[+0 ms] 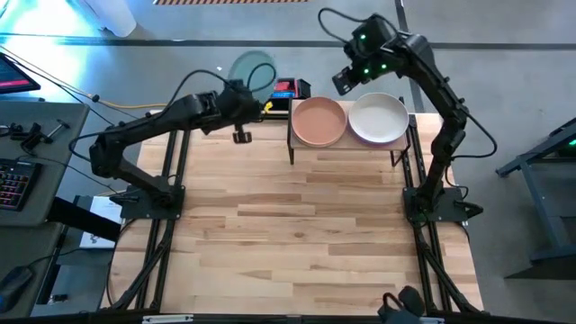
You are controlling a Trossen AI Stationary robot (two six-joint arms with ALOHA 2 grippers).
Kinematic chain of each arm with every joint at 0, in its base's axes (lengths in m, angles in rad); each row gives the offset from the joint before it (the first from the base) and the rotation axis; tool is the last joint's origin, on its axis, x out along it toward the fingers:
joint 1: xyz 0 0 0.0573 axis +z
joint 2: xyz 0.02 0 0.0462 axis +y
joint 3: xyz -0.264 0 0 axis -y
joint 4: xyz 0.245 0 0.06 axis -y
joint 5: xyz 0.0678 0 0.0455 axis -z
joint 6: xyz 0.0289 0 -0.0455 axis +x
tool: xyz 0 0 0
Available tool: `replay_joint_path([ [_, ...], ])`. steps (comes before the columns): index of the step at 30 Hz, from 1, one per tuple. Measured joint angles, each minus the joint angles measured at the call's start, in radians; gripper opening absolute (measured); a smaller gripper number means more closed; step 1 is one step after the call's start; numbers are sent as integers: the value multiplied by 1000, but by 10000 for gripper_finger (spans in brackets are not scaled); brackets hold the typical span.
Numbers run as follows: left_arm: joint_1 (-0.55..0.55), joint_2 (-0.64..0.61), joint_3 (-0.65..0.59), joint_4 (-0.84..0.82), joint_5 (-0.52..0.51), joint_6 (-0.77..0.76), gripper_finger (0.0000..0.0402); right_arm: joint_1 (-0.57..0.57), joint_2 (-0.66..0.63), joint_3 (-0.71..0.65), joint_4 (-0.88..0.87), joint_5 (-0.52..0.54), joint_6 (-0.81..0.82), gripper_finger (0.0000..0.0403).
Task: Place and stack plates onto a shelf
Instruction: Stack the light blue plate on top of the brown plate on the shelf
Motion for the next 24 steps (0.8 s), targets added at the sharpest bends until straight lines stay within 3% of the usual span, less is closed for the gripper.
replay_joint_path([
  [6, 0, 10, 3, 252, 13, 257, 1, -8, -37, -22, 37, -4, 24, 73],
  [11, -2, 45, 2, 322, 52, 369, 1, -8, -39, -22, 53, 54, 46, 73],
  [24, -61, 199, 2, 399, 91, 549, 1, -8, -44, -23, 161, 428, 95, 73],
])
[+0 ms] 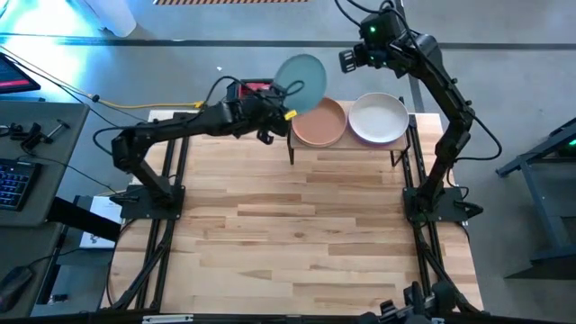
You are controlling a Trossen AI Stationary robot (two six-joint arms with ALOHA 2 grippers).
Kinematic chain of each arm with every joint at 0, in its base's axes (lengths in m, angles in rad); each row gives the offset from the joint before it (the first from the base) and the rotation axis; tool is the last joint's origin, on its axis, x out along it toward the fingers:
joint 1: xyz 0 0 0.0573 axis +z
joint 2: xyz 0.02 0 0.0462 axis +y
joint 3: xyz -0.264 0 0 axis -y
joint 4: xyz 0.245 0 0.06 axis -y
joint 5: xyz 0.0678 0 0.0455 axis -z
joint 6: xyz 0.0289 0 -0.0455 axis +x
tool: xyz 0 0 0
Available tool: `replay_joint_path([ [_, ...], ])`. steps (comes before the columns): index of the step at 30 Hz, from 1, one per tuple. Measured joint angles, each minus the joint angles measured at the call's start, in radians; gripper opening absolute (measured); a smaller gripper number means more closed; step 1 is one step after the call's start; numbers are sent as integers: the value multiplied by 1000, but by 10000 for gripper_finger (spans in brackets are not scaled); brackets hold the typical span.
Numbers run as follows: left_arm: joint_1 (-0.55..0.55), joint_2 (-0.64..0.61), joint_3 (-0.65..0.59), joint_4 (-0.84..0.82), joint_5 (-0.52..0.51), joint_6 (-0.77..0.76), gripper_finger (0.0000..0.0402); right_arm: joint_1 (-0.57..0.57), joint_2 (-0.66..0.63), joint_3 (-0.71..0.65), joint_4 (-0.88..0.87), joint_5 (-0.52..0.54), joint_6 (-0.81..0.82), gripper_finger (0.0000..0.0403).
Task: Place and stack plates onto a shelf
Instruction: Stack the light blue plate on top of the brown plate on the shelf
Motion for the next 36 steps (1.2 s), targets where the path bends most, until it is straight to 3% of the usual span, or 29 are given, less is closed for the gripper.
replay_joint_path([
  [12, -67, 165, 0, 136, 0, 195, 1, 10, 0, 0, -3, -48, 19, 73],
  [23, -72, 185, 0, 77, 0, 177, 1, 11, 0, 0, -64, -50, 19, 73],
  [28, -53, 186, 0, 26, 45, 175, 1, 11, 0, 0, -64, -53, 19, 73],
  [36, -54, 191, 1, 91, 53, 163, 3, 11, 1, 0, -63, -56, 17, 73],
])
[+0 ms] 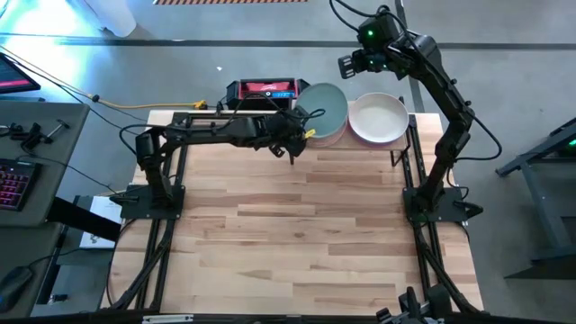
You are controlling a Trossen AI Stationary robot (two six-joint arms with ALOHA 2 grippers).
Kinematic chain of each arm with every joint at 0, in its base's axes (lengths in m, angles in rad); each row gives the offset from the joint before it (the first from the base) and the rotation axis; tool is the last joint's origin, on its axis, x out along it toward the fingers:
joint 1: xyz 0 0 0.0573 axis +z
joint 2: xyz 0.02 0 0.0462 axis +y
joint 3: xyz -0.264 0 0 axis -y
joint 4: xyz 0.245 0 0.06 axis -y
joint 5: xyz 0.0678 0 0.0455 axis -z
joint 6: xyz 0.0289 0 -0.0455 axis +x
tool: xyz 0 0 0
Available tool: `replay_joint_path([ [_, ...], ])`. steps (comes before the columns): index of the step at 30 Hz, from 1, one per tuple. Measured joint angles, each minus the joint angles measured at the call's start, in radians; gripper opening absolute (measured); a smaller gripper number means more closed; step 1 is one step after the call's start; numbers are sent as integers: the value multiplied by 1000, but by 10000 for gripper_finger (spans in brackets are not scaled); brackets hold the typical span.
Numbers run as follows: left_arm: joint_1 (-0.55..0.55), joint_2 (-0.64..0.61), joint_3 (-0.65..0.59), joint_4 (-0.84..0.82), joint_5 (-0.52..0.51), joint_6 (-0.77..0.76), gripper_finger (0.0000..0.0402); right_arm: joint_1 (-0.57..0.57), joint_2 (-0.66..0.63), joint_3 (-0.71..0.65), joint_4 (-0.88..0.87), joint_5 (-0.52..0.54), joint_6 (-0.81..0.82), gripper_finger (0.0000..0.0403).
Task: Place and stack plates onto a shelf
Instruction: Stack the light blue plate on top of the brown plate on the shelf
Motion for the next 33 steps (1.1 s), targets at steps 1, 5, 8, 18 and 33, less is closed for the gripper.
replay_joint_path([
  [1, 0, 0, 0, -4, 0, 3, 3, 0, 0, 0, 0, 0, 0, 73],
  [5, 0, 1, 0, -8, 0, 5, 3, 0, 0, 0, 0, -1, 0, 73],
  [8, -2, 1, 0, -10, 0, 8, 4, 0, 0, 0, 0, -1, 1, 73],
  [18, -24, 1, 0, -28, -1, -95, 38, 0, 0, 0, 0, -16, 2, 73],
  [33, -36, -3, -1, -34, -227, -109, 95, 0, 0, 0, 1, -81, 18, 73],
])
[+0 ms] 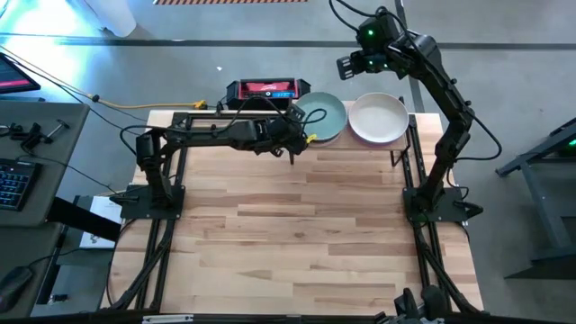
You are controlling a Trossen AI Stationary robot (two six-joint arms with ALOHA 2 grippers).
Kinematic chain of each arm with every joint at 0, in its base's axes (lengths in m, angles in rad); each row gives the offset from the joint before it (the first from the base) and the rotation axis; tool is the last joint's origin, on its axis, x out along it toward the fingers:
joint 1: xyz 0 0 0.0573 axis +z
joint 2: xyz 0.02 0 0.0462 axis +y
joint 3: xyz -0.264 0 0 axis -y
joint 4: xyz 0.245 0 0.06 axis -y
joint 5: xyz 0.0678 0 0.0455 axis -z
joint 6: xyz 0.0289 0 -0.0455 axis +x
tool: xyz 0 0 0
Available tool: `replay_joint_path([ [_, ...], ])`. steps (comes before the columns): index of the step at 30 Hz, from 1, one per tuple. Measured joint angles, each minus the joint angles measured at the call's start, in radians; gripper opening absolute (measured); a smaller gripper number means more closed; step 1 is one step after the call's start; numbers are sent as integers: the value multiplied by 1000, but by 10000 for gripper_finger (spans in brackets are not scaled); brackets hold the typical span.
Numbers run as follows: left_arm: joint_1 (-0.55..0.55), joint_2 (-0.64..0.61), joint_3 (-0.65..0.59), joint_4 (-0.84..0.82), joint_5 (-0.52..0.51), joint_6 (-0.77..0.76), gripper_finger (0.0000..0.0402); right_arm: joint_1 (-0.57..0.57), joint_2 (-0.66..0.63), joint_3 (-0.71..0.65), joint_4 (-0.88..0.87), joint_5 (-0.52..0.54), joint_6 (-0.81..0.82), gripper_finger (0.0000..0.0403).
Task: Place and stack plates onto a shelf
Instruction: Stack the light blue plate on top of the brown plate on the shelf, then return to Home Position
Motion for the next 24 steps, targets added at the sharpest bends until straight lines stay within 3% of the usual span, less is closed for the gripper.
replay_joint_path([
  [11, -72, -19, 0, -53, 12, -21, 95, 0, 0, 0, -7, -27, 0, 73],
  [21, -59, -19, 0, -73, -4, -77, 95, 0, 0, 0, -32, -33, 0, 73],
  [24, -60, -19, 0, -73, -16, -78, 95, 0, 0, 0, -48, -82, 0, 73],
])
